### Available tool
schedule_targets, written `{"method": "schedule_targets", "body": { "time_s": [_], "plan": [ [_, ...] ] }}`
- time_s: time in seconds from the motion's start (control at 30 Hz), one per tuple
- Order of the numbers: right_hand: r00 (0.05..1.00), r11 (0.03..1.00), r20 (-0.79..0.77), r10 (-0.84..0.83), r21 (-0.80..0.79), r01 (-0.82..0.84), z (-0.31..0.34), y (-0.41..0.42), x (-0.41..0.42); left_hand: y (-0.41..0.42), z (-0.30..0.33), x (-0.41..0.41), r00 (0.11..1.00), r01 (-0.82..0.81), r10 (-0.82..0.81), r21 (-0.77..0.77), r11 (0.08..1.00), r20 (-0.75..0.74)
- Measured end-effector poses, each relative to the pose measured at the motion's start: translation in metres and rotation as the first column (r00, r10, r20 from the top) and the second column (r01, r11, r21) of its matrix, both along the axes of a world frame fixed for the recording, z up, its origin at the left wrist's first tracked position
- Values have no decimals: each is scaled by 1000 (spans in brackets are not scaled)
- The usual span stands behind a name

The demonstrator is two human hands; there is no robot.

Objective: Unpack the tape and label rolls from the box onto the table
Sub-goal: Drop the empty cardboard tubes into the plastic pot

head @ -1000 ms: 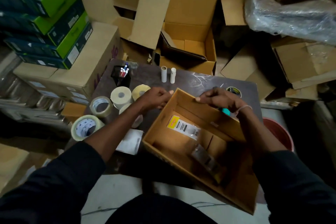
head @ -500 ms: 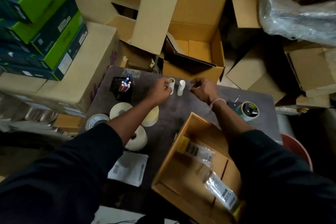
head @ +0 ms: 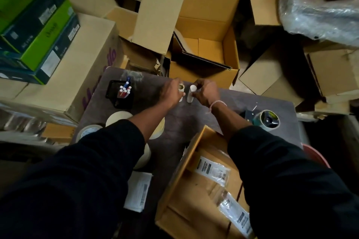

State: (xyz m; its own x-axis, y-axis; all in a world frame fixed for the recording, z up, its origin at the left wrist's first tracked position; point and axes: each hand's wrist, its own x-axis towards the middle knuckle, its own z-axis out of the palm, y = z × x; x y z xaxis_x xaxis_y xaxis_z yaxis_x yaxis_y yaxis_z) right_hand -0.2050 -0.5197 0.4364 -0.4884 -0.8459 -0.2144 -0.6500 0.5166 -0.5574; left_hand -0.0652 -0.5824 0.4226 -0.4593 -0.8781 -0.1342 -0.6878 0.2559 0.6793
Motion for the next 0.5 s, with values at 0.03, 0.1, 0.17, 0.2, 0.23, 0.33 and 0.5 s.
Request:
{"method": "schedule_targets", "body": {
  "time_s": [0.03, 0.1, 0.17, 0.2, 0.23, 0.33, 0.5],
  "plan": [
    [999, 999, 27, -31, -22, 32, 2, 4, -1, 1, 2, 1, 1000, -1, 1, 12, 1000, -17],
    [990, 990, 88, -110, -81, 117, 12, 14, -5, 5, 10, 4, 998, -2, 4, 29, 1000, -63],
    [982, 974, 108, -157, -149, 172, 29, 29, -12, 11, 25, 4, 992, 7, -2, 41, 999, -125],
    [979, 966, 110, -172, -176, 190, 40, 37, -16, 15, 34, 3, 988, 16, -11, 37, 999, -155],
    [976, 957, 110, -190, -201, 209, 50, 46, -22, 19, 45, 1, 985, 28, -23, 30, 999, -174],
    [958, 921, 132, -256, -269, 283, 81, 76, -41, 33, 78, -12, 971, 76, -70, 15, 997, -229],
    [926, 860, 152, -345, -344, 377, 123, 138, -79, 72, 127, -53, 938, 194, -194, -28, 981, -286]
  ]
}}
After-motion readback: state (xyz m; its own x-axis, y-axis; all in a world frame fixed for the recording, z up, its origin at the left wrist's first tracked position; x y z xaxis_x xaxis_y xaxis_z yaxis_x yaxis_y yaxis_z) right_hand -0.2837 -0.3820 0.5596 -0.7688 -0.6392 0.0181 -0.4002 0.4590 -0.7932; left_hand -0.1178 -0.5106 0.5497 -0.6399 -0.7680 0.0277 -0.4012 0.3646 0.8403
